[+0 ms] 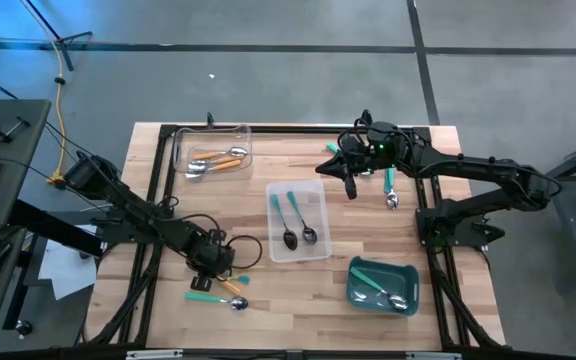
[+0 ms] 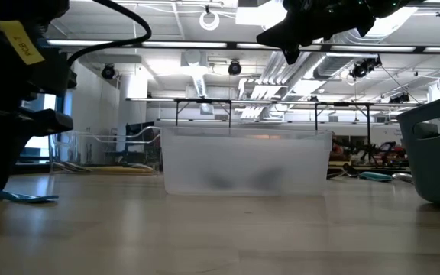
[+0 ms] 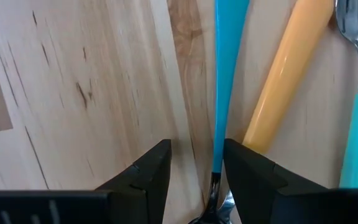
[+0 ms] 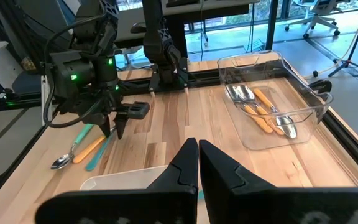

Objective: Sort silverware by color (type)
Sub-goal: Put the blue spoon into the white transparent bin

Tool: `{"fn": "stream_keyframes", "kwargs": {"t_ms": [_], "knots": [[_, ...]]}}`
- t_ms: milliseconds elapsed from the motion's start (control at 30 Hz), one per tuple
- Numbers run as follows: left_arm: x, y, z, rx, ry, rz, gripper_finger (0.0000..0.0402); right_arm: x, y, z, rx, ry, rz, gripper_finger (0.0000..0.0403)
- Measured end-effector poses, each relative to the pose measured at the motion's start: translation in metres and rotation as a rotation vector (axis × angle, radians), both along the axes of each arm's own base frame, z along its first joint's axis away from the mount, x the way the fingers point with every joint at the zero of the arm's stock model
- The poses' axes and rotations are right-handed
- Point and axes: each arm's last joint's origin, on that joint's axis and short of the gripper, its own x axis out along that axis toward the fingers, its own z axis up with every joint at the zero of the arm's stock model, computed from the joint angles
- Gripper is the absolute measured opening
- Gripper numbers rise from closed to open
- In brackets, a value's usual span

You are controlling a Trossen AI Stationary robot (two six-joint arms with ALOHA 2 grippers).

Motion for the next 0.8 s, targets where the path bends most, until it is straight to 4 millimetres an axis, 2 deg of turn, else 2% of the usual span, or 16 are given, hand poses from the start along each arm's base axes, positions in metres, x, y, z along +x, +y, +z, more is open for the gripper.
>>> {"fn": "stream_keyframes", "kwargs": {"t_ms": [800], "knots": [[0.005,0.025,-0.001,0.116,0.009,0.049,0.0140,0.000,0.000,0.000,-0.001,0.001,-0.004,0.0000]]}}
